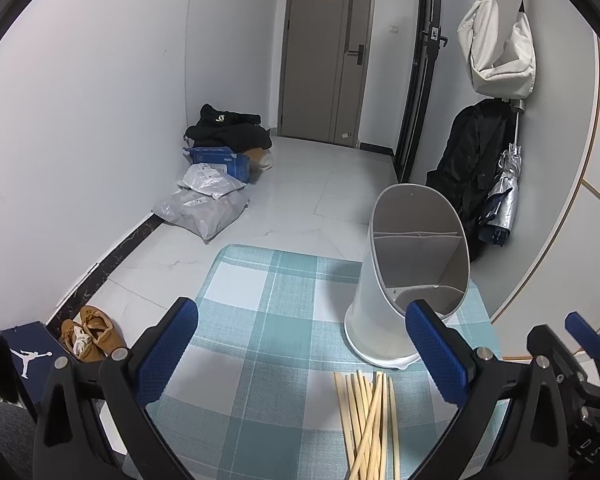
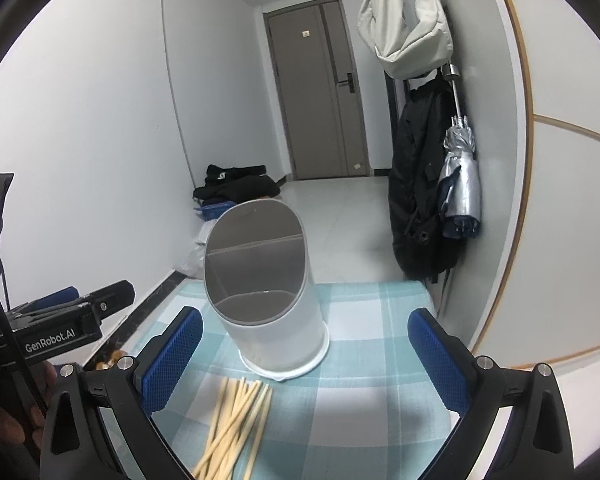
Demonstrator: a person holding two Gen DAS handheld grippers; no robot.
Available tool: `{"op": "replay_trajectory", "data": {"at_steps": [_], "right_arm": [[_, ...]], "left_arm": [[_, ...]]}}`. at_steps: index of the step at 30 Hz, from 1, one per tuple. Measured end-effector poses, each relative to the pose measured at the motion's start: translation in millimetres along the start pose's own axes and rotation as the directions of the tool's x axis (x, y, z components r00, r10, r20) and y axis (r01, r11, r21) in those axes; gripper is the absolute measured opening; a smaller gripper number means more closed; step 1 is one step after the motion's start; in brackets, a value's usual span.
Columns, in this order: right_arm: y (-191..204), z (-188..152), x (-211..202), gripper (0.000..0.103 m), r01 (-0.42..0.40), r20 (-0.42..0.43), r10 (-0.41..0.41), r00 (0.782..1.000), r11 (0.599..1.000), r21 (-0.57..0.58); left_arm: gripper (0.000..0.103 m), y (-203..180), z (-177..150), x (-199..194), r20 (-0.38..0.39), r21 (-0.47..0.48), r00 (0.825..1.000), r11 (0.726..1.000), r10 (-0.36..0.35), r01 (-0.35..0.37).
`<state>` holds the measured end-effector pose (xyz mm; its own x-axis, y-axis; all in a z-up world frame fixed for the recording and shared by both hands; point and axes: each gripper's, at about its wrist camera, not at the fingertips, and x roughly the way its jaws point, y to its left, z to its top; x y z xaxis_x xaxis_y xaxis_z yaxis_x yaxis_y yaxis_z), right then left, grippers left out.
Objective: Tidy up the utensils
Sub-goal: 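Lower the right tool onto the wooden chopsticks and pinch one chopstick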
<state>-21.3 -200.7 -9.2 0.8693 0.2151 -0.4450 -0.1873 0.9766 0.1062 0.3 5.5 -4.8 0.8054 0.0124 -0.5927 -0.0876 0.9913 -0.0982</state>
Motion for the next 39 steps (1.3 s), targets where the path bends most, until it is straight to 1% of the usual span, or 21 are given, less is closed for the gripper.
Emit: {"op": "replay_trajectory", "data": {"at_steps": [5, 7, 8, 11, 13, 14, 15, 18, 19, 20, 22, 24, 26, 28, 30, 31, 33, 35, 37, 38, 39], "right_arm": [[1, -3, 6, 0.103, -0.043, -0.038, 0.043, 0.998, 0.999, 0.007], [3, -5, 11, 0.102, -0.035, -0.07, 0.036, 0.997, 0.999, 0.004], [2, -5, 14, 0.1, -0.034, -0.087, 0.034, 0.996, 0.999, 0.005], [2, -10, 30, 0.091, -0.028, -0.176, 0.028, 0.984, 1.0, -0.001], [2, -15, 47, 0.084, -0.038, -0.269, 0.035, 0.963, 0.999, -0.004], [3, -19, 56, 0.078, -0.04, -0.319, 0.036, 0.947, 0.999, -0.006], [5, -22, 63, 0.069, -0.043, -0.355, 0.037, 0.934, 0.999, -0.009], [13, -38, 86, 0.059, -0.064, -0.471, 0.034, 0.881, 0.997, -0.047], [16, -42, 90, 0.058, -0.073, -0.493, 0.035, 0.869, 0.996, -0.059], [21, -48, 97, 0.056, -0.088, -0.524, 0.035, 0.851, 0.993, -0.076], [26, -57, 109, 0.05, -0.084, -0.562, 0.008, 0.827, 0.99, -0.11], [29, -63, 118, 0.047, -0.083, -0.581, -0.002, 0.814, 0.989, -0.121], [33, -67, 125, 0.047, -0.069, -0.585, -0.027, 0.81, 0.988, -0.141], [37, -68, 130, 0.043, -0.058, -0.587, -0.048, 0.808, 0.985, -0.16], [41, -71, 137, 0.031, -0.043, -0.596, -0.083, 0.798, 0.98, -0.194], [43, -72, 140, 0.031, -0.044, -0.588, -0.08, 0.805, 0.98, -0.194], [48, -73, 144, 0.031, -0.05, -0.591, -0.081, 0.802, 0.978, -0.201], [52, -75, 149, 0.03, -0.049, -0.599, -0.095, 0.795, 0.974, -0.22], [56, -76, 149, 0.03, -0.053, -0.59, -0.099, 0.801, 0.971, -0.235], [57, -77, 150, 0.03, -0.053, -0.591, -0.102, 0.8, 0.97, -0.238], [57, -78, 149, 0.027, -0.054, -0.589, -0.097, 0.802, 0.971, -0.233]], "left_arm": [[0.102, 2, 1, 2, -0.008, -0.013, 1.0, 1.0, -0.008, 0.008], [0.102, 4, 1, 4, -0.02, -0.02, 1.0, 1.0, -0.008, 0.008], [0.102, 5, 2, 5, -0.027, -0.024, 1.0, 1.0, -0.012, 0.011], [0.102, 12, 4, 8, -0.043, -0.053, 0.999, 0.999, -0.014, 0.011], [0.102, 18, 5, 13, -0.064, -0.079, 0.998, 0.997, -0.009, 0.004], [0.102, 21, 6, 15, -0.074, -0.092, 0.997, 0.996, -0.011, 0.004], [0.102, 25, 7, 17, -0.087, -0.109, 0.996, 0.994, -0.01, 0.0], [0.102, 35, 7, 22, -0.102, -0.137, 0.995, 0.99, 0.0, -0.014], [0.102, 37, 7, 23, -0.106, -0.141, 0.994, 0.99, 0.003, -0.018], [0.102, 40, 7, 25, -0.113, -0.145, 0.994, 0.989, 0.006, -0.023], [0.102, 47, 7, 27, -0.122, -0.155, 0.992, 0.987, 0.02, -0.039], [0.102, 55, 9, 29, -0.13, -0.173, 0.991, 0.984, 0.025, -0.047], [0.102, 60, 9, 30, -0.138, -0.187, 0.99, 0.981, 0.021, -0.047], [0.102, 64, 9, 31, -0.148, -0.197, 0.989, 0.979, 0.023, -0.052], [0.102, 66, 7, 33, -0.157, -0.201, 0.987, 0.978, 0.017, -0.049], [0.102, 67, 6, 34, -0.165, -0.2, 0.986, 0.978, 0.02, -0.053], [0.102, 69, 5, 36, -0.171, -0.197, 0.985, 0.979, 0.022, -0.056], [0.102, 69, 5, 39, -0.18, -0.191, 0.983, 0.979, 0.029, -0.064], [0.102, 72, 3, 42, -0.192, -0.192, 0.981, 0.979, 0.026, -0.064], [0.102, 73, 3, 44, -0.197, -0.194, 0.98, 0.979, 0.025, -0.064], [0.102, 74, 2, 46, -0.204, -0.194, 0.979, 0.979, 0.027, -0.067]]}}
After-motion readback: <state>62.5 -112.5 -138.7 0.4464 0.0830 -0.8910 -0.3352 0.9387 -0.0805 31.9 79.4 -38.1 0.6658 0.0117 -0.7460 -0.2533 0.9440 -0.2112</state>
